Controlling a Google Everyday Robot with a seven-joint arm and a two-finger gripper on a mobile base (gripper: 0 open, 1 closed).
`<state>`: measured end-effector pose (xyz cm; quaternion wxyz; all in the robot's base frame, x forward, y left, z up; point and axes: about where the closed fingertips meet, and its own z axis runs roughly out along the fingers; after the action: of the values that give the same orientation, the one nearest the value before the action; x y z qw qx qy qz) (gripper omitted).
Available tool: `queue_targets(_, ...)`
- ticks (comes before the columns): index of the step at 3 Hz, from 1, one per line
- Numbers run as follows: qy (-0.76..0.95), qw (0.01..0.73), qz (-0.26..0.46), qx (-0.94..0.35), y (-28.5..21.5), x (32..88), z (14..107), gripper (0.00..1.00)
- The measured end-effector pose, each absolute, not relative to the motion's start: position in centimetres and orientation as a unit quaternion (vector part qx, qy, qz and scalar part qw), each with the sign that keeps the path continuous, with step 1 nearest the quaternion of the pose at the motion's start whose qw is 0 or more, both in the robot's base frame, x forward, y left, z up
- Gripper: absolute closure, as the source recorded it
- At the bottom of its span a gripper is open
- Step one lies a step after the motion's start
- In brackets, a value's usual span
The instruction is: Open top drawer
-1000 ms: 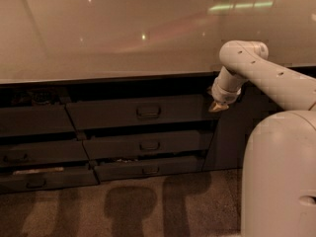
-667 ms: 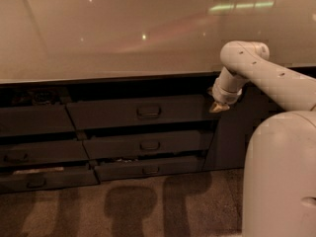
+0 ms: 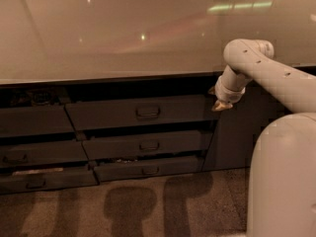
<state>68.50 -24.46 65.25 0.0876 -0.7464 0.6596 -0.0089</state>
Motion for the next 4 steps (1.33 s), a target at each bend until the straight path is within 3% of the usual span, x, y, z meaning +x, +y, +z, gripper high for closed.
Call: queue_targets(4,0.654,0.091,-0.017,-0.751,-24.9,68.5,67.7,1.00)
